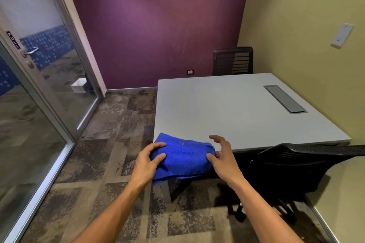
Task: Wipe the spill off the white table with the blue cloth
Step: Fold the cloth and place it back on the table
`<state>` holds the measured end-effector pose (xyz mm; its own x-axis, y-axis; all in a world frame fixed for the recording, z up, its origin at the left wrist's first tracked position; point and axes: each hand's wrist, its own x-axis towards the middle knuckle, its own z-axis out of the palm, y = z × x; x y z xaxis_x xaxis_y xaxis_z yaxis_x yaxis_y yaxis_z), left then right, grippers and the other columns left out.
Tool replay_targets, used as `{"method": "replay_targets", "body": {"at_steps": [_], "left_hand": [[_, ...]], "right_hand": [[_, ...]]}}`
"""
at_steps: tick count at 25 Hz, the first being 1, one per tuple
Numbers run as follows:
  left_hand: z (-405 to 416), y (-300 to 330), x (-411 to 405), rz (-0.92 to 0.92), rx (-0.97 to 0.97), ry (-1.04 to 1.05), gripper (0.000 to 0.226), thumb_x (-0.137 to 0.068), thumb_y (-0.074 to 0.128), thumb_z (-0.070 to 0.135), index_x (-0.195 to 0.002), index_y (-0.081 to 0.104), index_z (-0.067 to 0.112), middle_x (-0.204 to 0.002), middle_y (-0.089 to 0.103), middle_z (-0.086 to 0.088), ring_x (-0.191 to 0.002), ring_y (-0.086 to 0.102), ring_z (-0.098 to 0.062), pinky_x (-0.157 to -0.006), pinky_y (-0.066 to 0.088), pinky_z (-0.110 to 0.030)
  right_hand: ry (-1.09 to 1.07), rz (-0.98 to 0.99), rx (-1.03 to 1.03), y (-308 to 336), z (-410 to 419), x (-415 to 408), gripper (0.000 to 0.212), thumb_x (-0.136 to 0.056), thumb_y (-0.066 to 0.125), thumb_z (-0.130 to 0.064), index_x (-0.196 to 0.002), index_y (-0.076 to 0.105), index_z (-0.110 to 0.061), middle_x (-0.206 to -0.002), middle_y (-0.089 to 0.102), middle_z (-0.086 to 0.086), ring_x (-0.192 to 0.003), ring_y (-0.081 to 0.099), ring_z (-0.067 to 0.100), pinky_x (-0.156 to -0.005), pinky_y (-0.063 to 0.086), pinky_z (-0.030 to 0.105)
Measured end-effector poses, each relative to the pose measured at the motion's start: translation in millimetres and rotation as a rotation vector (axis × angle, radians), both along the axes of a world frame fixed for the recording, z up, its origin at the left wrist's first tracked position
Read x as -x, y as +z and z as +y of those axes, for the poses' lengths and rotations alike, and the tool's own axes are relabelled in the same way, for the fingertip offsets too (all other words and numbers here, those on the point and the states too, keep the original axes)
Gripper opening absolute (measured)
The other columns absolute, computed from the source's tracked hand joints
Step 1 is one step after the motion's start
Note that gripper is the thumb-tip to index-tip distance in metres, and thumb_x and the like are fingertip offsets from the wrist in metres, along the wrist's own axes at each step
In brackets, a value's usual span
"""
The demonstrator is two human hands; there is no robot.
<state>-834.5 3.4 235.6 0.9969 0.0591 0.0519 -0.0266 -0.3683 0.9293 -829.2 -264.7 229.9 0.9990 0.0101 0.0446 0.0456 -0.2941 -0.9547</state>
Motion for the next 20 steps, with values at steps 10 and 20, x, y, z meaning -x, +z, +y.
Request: {"method": "replay_targets", "body": {"at_steps": [10,20], "left_hand": [[-6,22,-48,-0.073,-0.355,-0.03,0.068,-0.075,0.082,0.02,-0.137,0.055,0.026,-0.126,0.054,0.014,-0.118,0.052,-0.008,-0.105,0.043,-0.033],[16,43,-162,0.011,0.064,-0.088,0.022,-0.076,0.083,0.021,-0.091,0.067,0.016,-0.087,0.072,-0.006,-0.08,0.069,-0.02,-0.068,0.052,-0.027]], "right_hand": [[0.124,-0.131,0.469,7,-9,-30,0.06,-0.094,0.067,-0.021,-0.15,0.045,-0.026,-0.143,0.048,-0.007,-0.133,0.042,0.01,-0.112,0.031,0.022],[-0.003,-0.167,0.186,58,0,-146,0.019,-0.078,0.071,-0.027,-0.094,0.07,-0.037,-0.095,0.071,-0.019,-0.092,0.066,-0.001,-0.075,0.052,0.014]]}}
